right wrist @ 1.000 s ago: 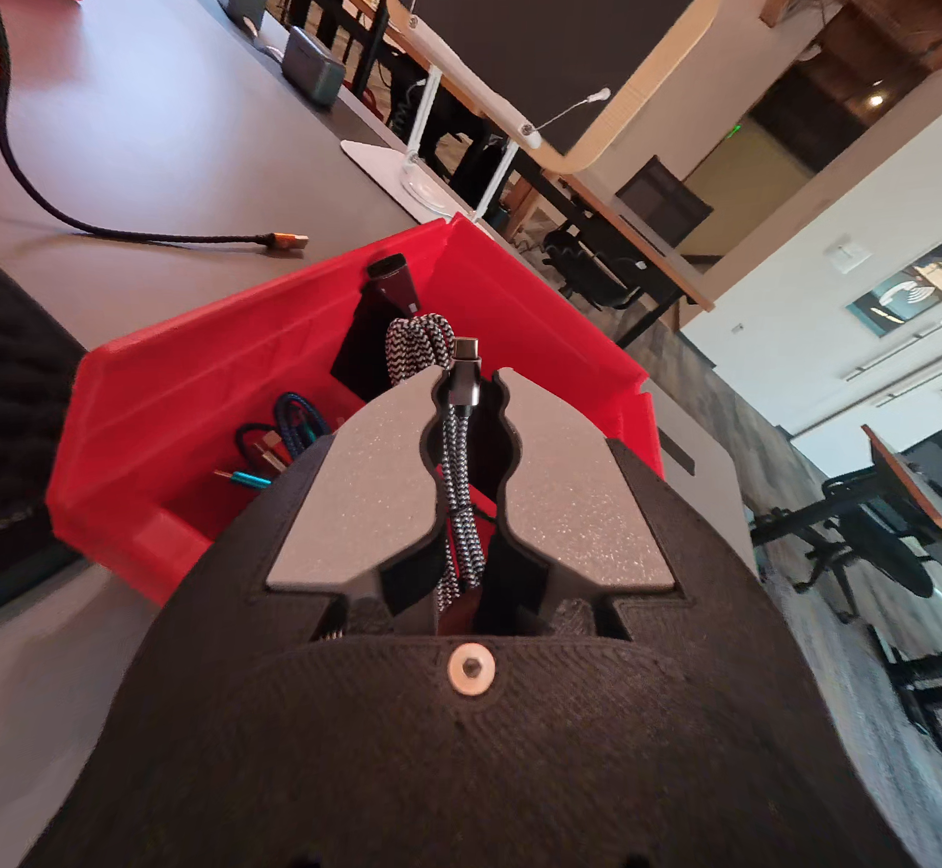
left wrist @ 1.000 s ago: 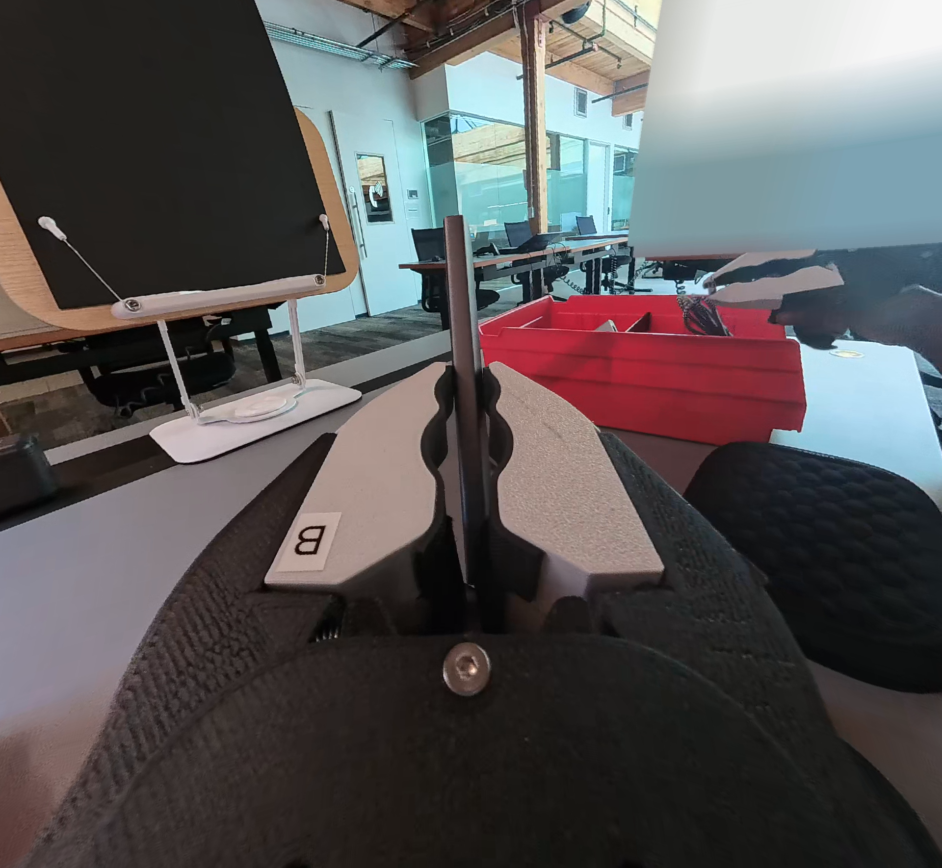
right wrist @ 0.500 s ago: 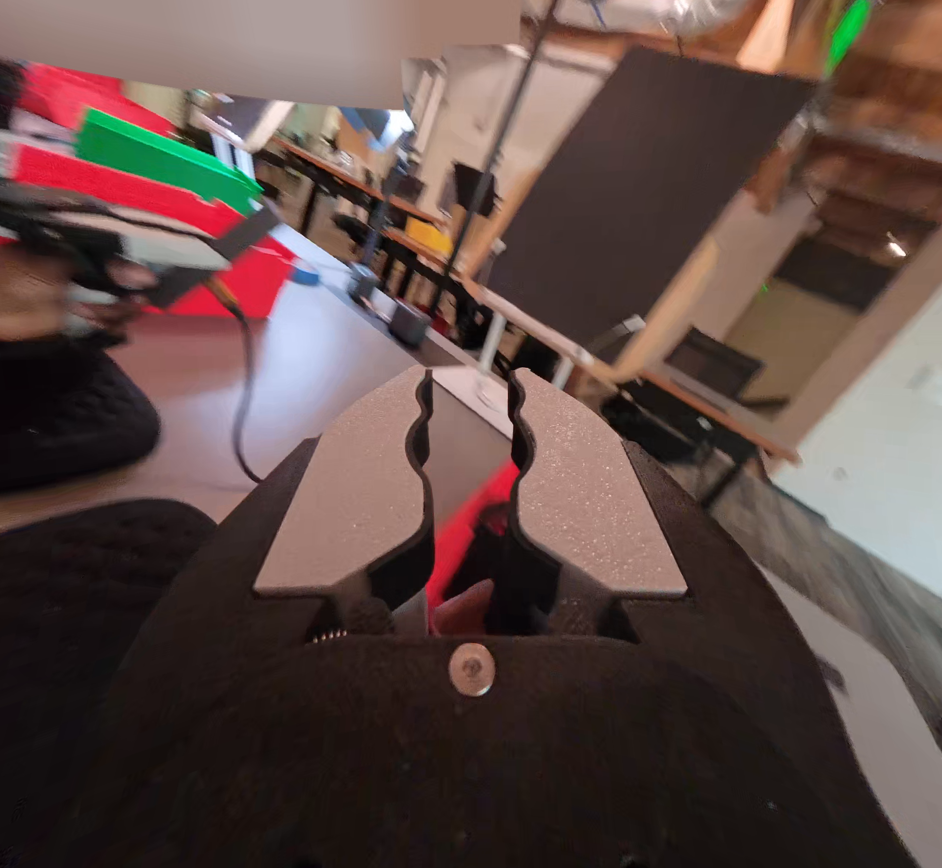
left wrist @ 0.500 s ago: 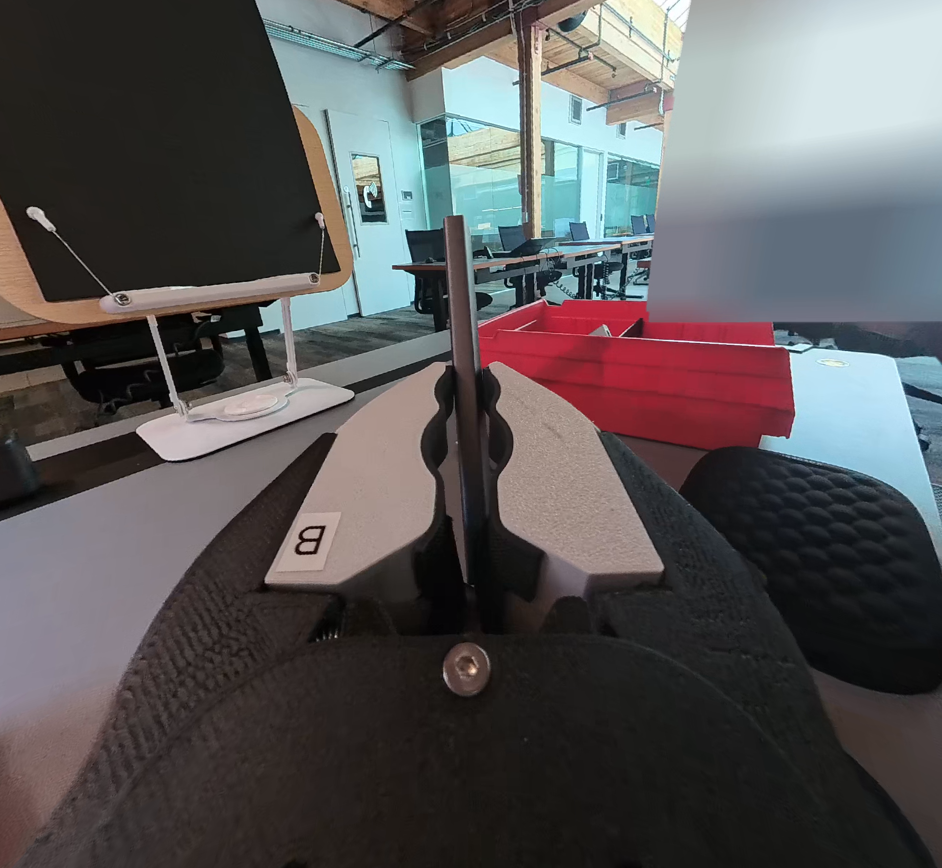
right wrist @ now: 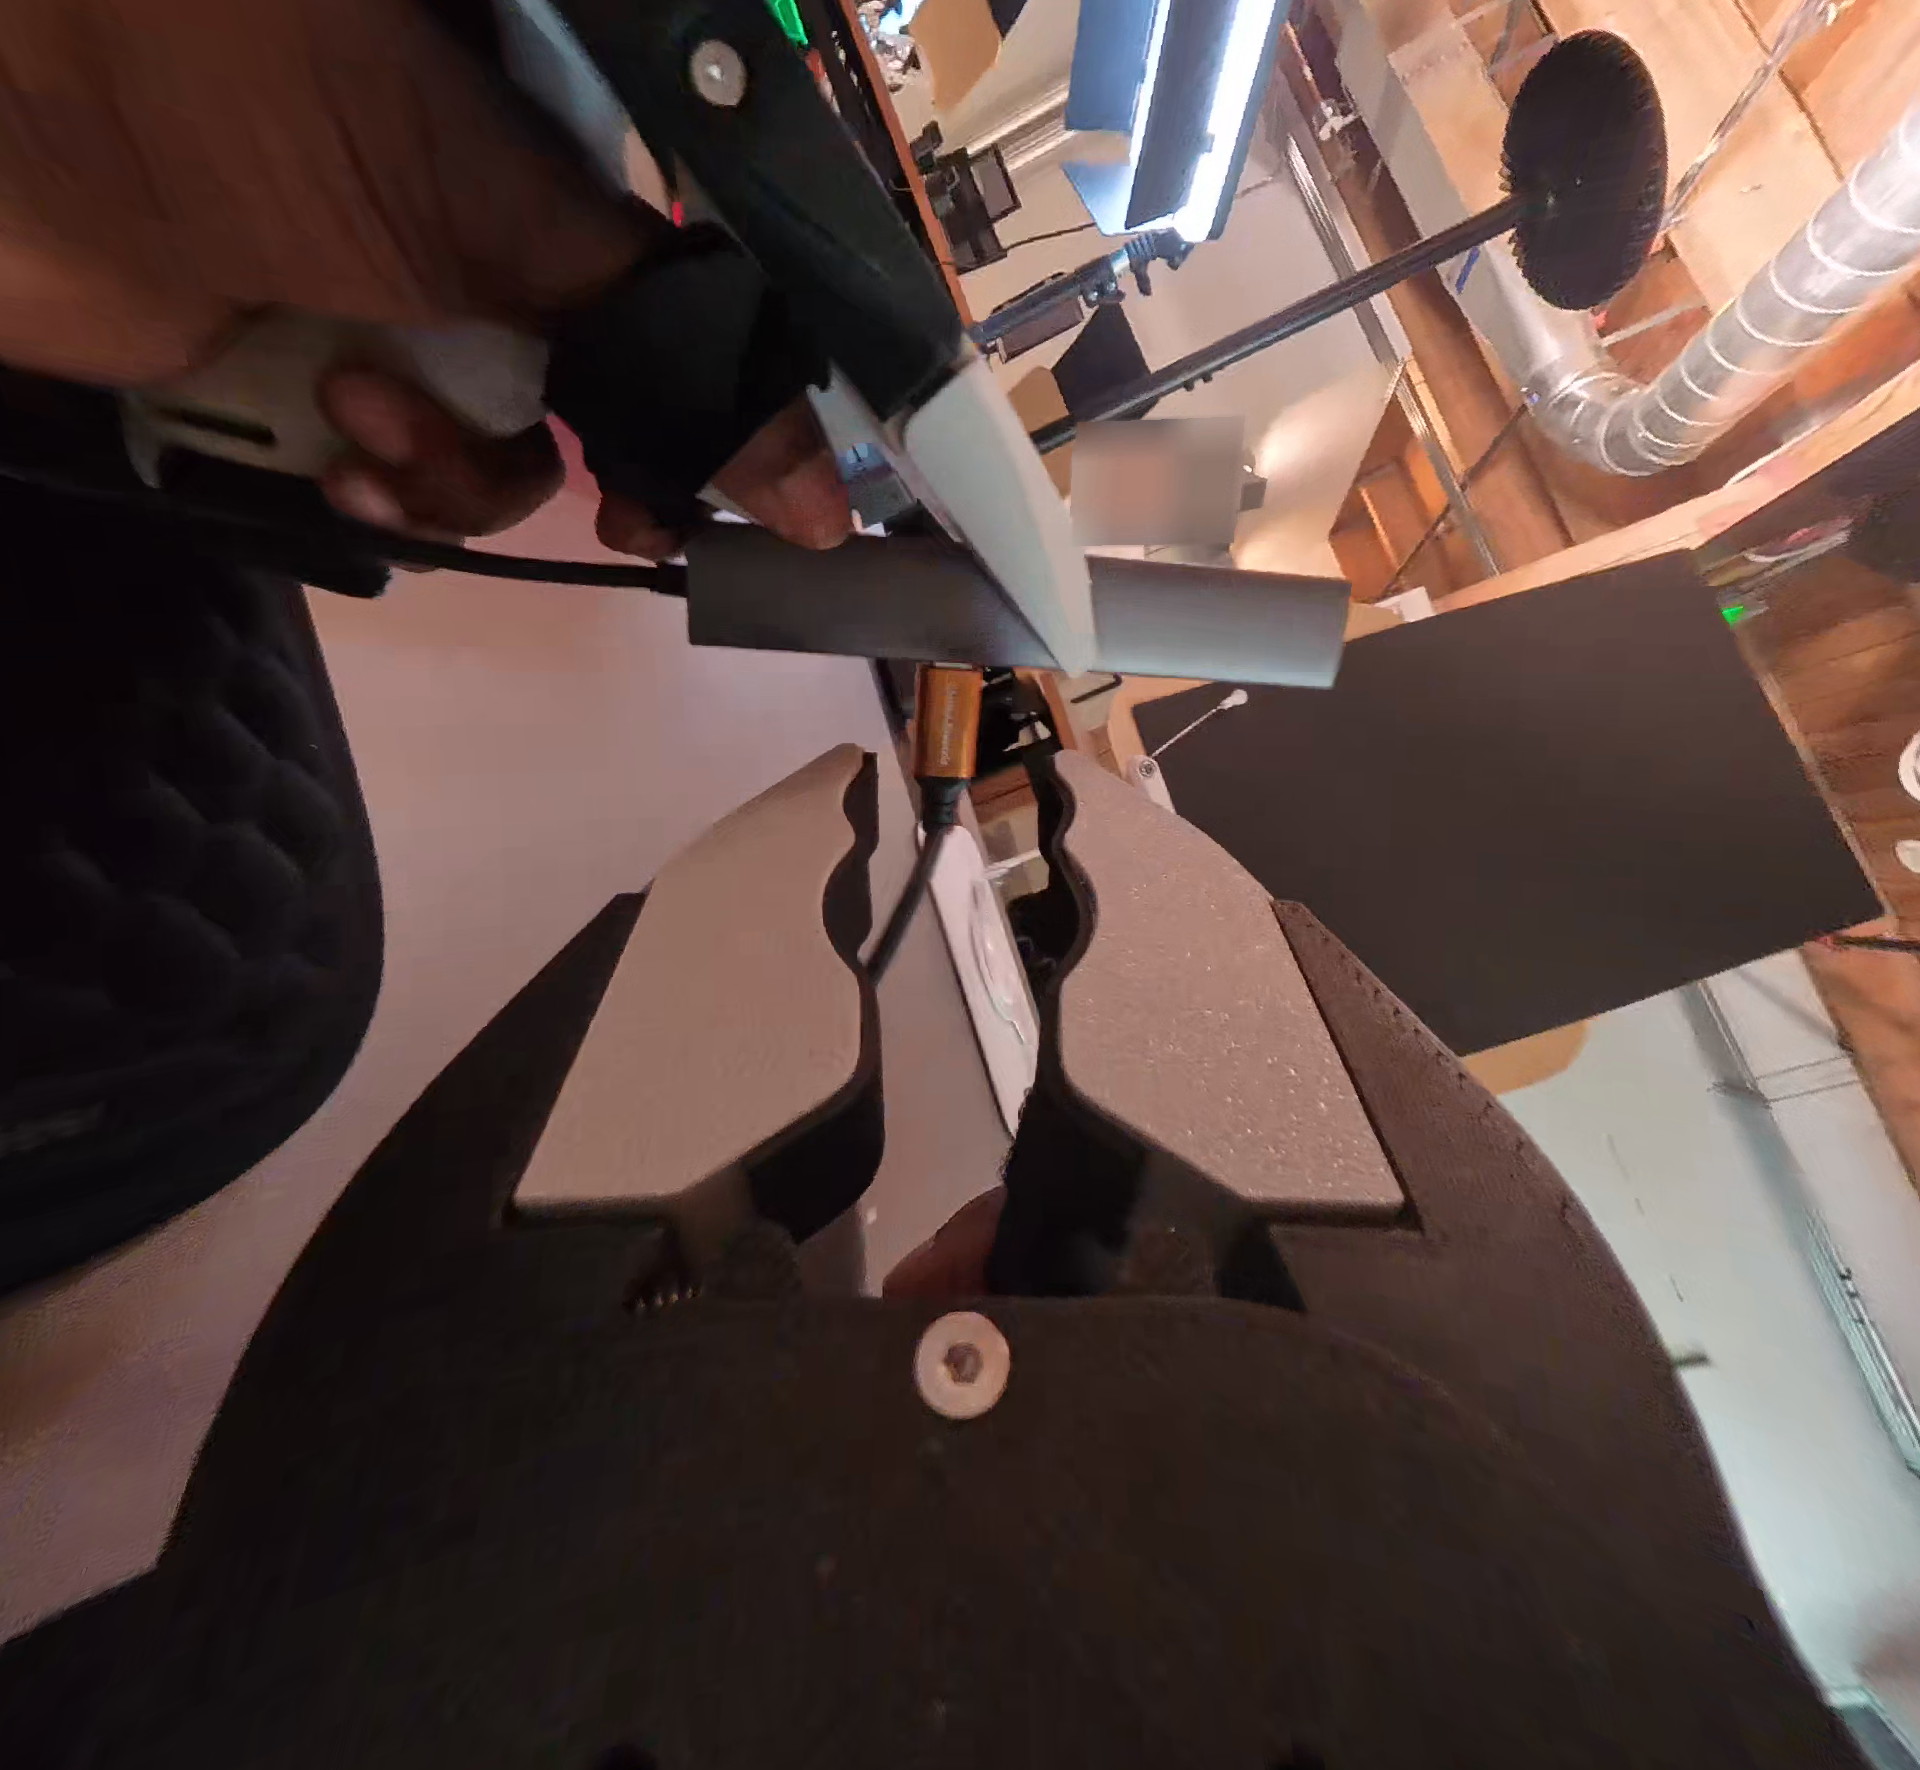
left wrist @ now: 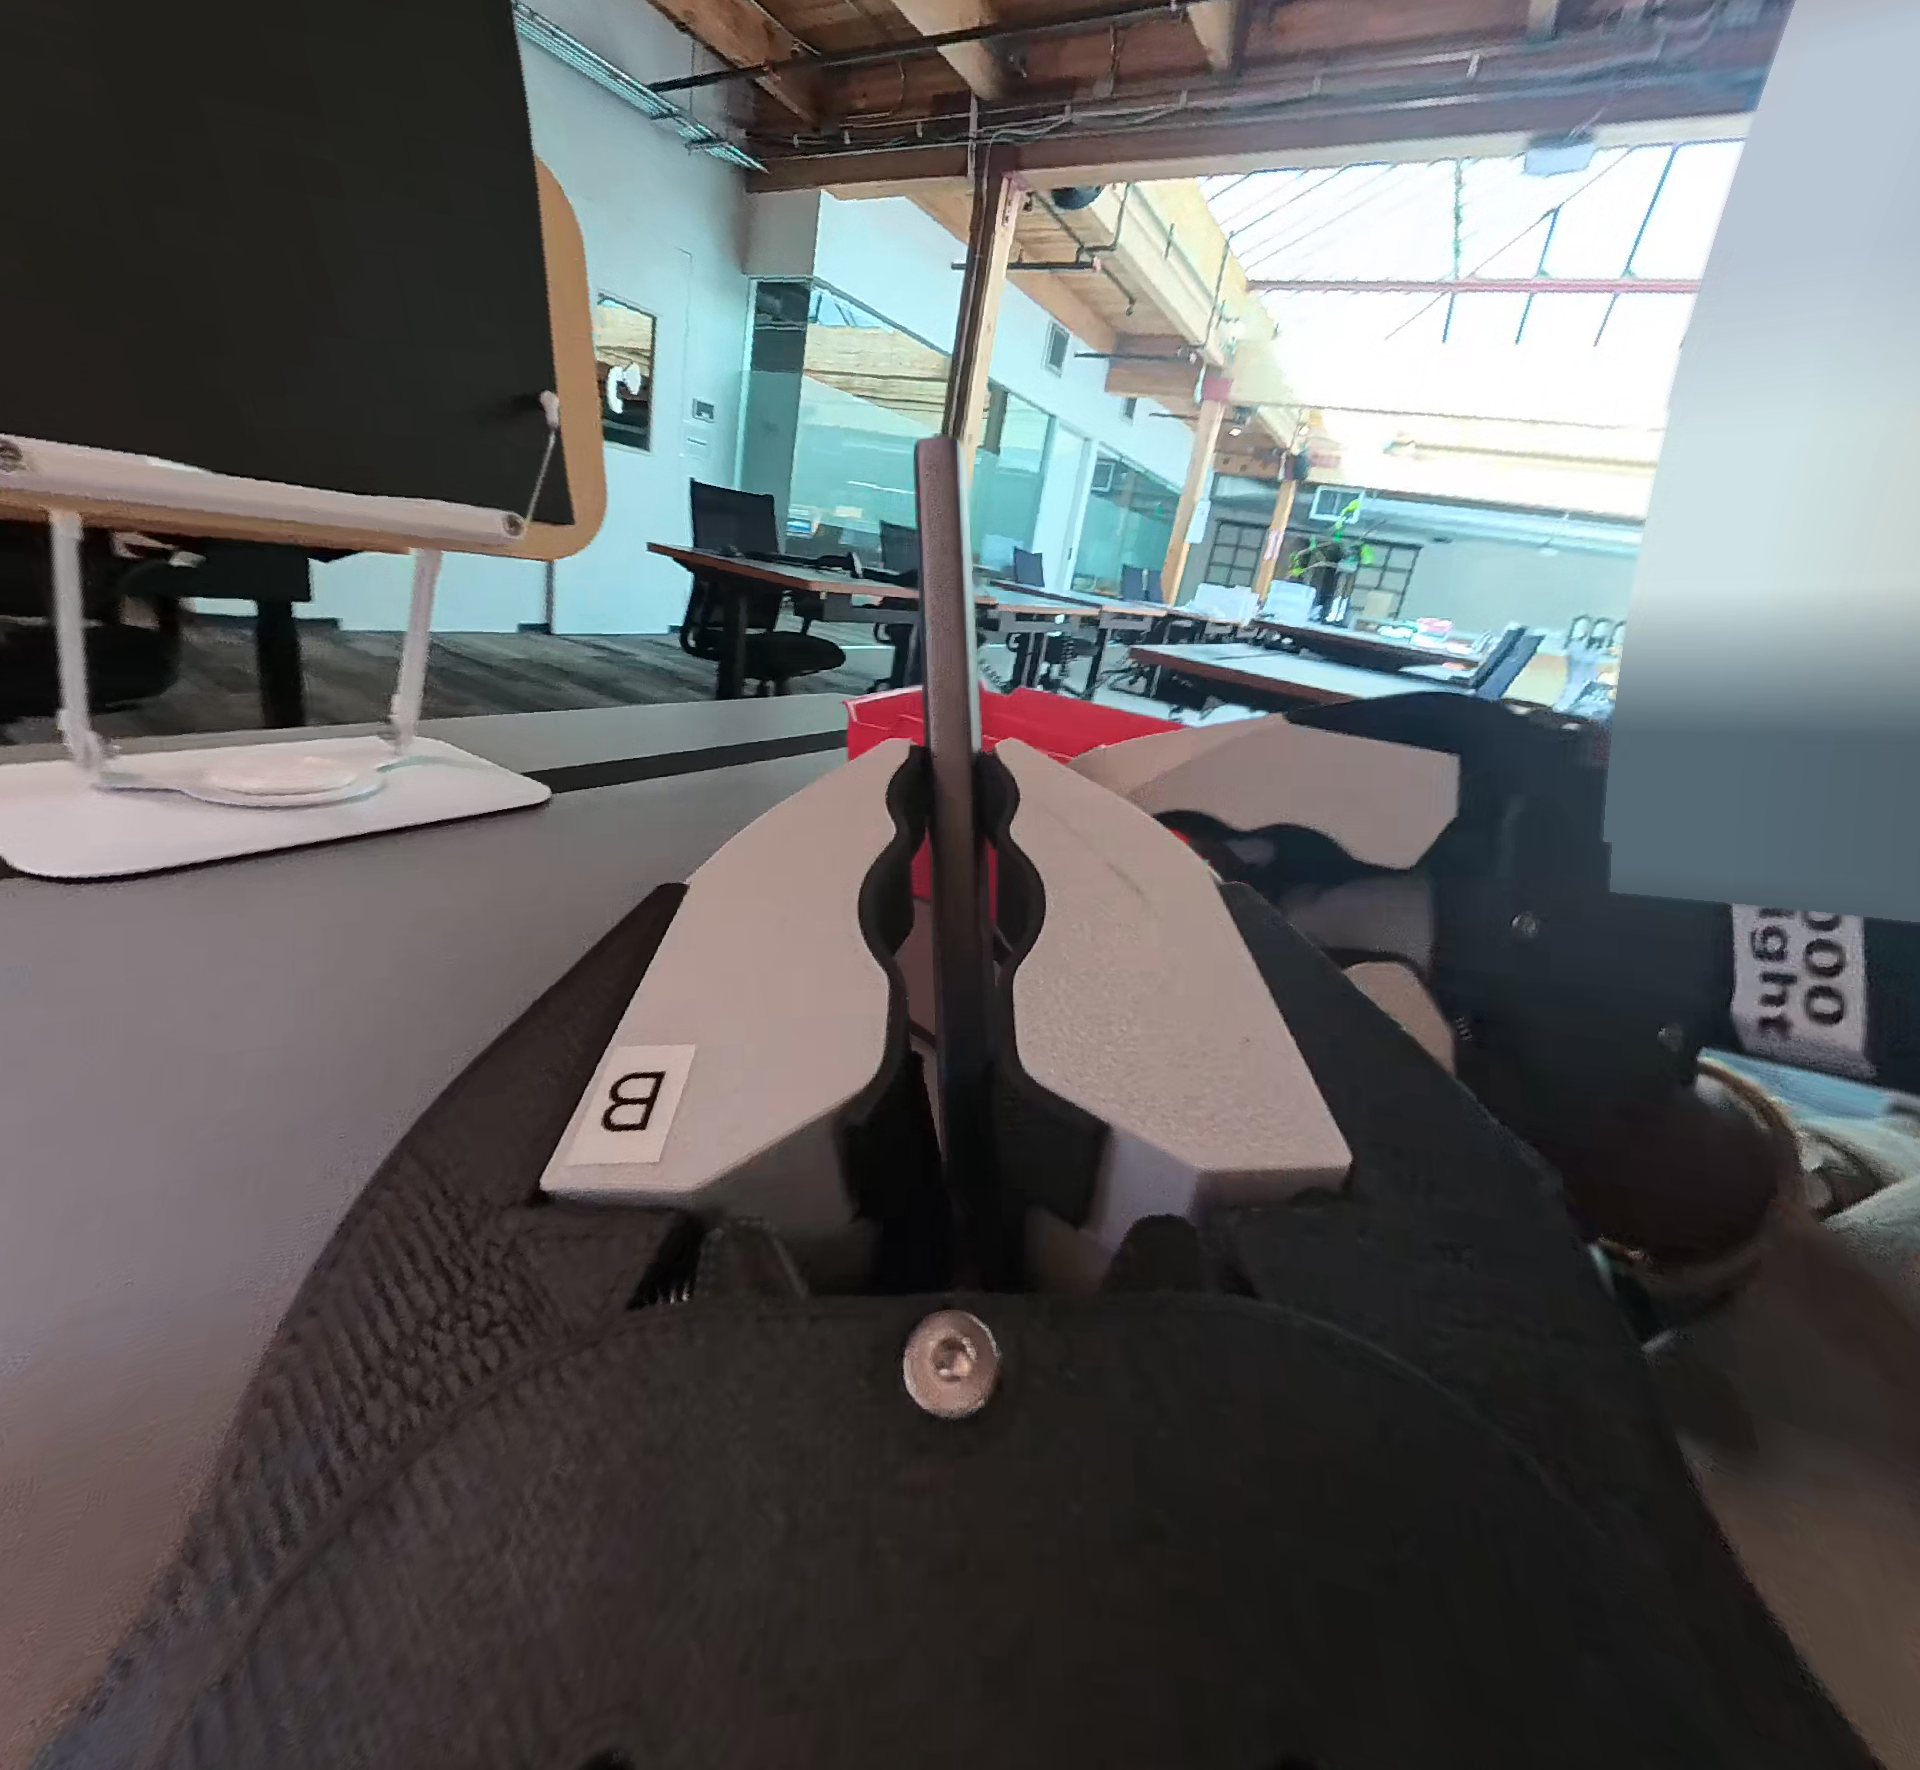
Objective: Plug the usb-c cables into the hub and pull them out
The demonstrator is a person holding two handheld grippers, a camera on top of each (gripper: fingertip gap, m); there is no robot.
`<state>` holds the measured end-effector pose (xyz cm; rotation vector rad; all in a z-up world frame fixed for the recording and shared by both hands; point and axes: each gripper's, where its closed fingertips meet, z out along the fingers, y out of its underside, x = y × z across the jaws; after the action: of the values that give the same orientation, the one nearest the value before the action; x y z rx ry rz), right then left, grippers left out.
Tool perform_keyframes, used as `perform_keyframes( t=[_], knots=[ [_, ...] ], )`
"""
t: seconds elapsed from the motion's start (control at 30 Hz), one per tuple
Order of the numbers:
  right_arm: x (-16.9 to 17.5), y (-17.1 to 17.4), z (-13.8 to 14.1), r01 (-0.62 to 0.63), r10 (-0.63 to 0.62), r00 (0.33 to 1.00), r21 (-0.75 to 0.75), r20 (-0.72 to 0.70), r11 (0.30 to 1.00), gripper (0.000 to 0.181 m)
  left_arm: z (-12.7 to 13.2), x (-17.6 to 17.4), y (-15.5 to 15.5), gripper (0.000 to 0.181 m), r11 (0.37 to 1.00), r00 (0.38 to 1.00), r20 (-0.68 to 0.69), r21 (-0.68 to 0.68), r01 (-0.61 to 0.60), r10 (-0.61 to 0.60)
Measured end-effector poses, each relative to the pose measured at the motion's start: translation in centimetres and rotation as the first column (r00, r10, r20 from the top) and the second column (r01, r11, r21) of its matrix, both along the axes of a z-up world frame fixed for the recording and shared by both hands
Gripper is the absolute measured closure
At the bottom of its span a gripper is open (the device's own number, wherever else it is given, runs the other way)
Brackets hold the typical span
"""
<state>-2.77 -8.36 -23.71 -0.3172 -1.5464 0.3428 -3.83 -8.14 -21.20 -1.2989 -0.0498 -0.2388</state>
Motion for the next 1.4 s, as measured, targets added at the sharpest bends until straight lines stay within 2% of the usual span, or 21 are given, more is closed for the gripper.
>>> perform_keyframes(
  t=[0.3,0.37,0.4,0.47,0.5,0.57,0.67,0.77,0.83,0.97,1.17,1.2,1.23,1.27,1.3,1.33,1.37,1.4],
  knots=[
    [-1.0,0.4,-0.5,0.023,-0.021,0.999,-0.080,0.030,0.997,0.169,0.0,1.0,0.2,0.172,0.984,0.974,0.142,0.030,0.173,-0.176],
    [-0.8,0.8,-0.4,0.019,-0.016,1.000,-0.111,0.026,0.994,0.169,0.0,1.6,0.3,0.162,0.968,0.954,0.168,0.031,0.248,-0.250],
    [-0.6,1.1,-0.2,0.023,-0.021,1.000,-0.120,0.018,0.993,0.169,-0.3,1.8,0.5,0.154,0.963,0.949,0.173,0.001,0.269,-0.265],
    [-0.4,1.4,-0.1,0.024,-0.023,1.000,-0.140,0.010,0.990,0.169,-1.2,2.4,0.8,0.149,0.952,0.950,0.136,-0.084,0.294,-0.281],
    [-0.3,1.5,0.0,0.020,-0.019,1.000,-0.153,0.006,0.988,0.169,-1.5,2.7,0.9,0.153,0.950,0.955,0.097,-0.115,0.291,-0.281],
    [-0.2,1.4,0.1,0.008,-0.009,1.000,-0.170,-0.006,0.985,0.169,-1.7,2.7,1.0,0.171,0.963,0.972,0.015,-0.135,0.233,-0.234],
    [-0.1,1.4,0.2,0.013,-0.018,0.999,-0.160,-0.028,0.987,0.169,-1.7,2.6,0.9,0.173,0.974,0.981,-0.057,-0.144,0.177,-0.187],
    [-0.2,1.0,0.6,0.002,-0.011,0.998,-0.160,-0.059,0.987,0.162,-2.0,2.8,1.0,0.173,0.966,0.977,-0.019,-0.154,0.205,-0.211],
    [-0.2,1.1,0.5,0.017,-0.027,0.998,-0.145,-0.062,0.989,0.169,-1.7,3.3,0.9,0.174,0.963,0.971,-0.023,-0.140,0.231,-0.237],
    [-0.4,1.1,0.8,0.020,-0.033,0.997,-0.175,-0.072,0.984,0.169,-1.2,3.1,0.8,0.173,0.986,0.984,-0.110,-0.111,0.127,-0.140],
    [-0.5,0.9,0.6,0.000,-0.019,0.996,-0.226,-0.084,0.974,0.168,-1.2,2.9,0.7,0.174,0.990,0.982,-0.161,-0.120,0.077,-0.095],
    [-0.5,1.4,0.1,0.030,-0.045,0.997,-0.233,-0.059,0.972,0.170,-1.1,2.9,0.6,0.173,0.991,0.983,-0.159,-0.106,0.076,-0.093],
    [-0.9,4.2,-3.4,0.195,-0.172,0.977,-0.197,0.130,0.961,0.169,2.2,2.1,-1.4,0.174,0.991,0.994,-0.099,0.118,0.065,-0.054],
    [-0.4,7.4,-6.7,0.328,-0.284,0.917,-0.124,0.280,0.936,0.168,5.7,-0.1,-5.1,0.174,0.942,0.998,0.033,0.334,0.039,-0.053],
    [0.0,7.6,-4.8,0.283,-0.248,0.951,-0.199,0.182,0.938,0.169,7.2,-2.0,-7.6,0.175,0.921,0.998,0.063,0.389,-0.033,0.010],
    [0.3,4.9,-0.8,0.066,-0.066,0.998,-0.420,0.015,0.905,0.169,6.7,-2.4,-7.4,0.174,0.945,0.988,-0.050,0.303,-0.125,0.147],
    [0.0,2.8,1.4,-0.067,0.038,0.997,-0.541,-0.065,0.838,0.169,5.7,-1.2,-5.8,0.173,0.969,0.978,-0.143,0.214,-0.121,0.154],
    [-0.7,1.8,1.4,-0.092,0.064,0.995,-0.544,-0.070,0.834,0.169,5.0,0.7,-4.2,0.173,0.986,0.980,-0.182,0.163,-0.048,0.077]
  ],
)
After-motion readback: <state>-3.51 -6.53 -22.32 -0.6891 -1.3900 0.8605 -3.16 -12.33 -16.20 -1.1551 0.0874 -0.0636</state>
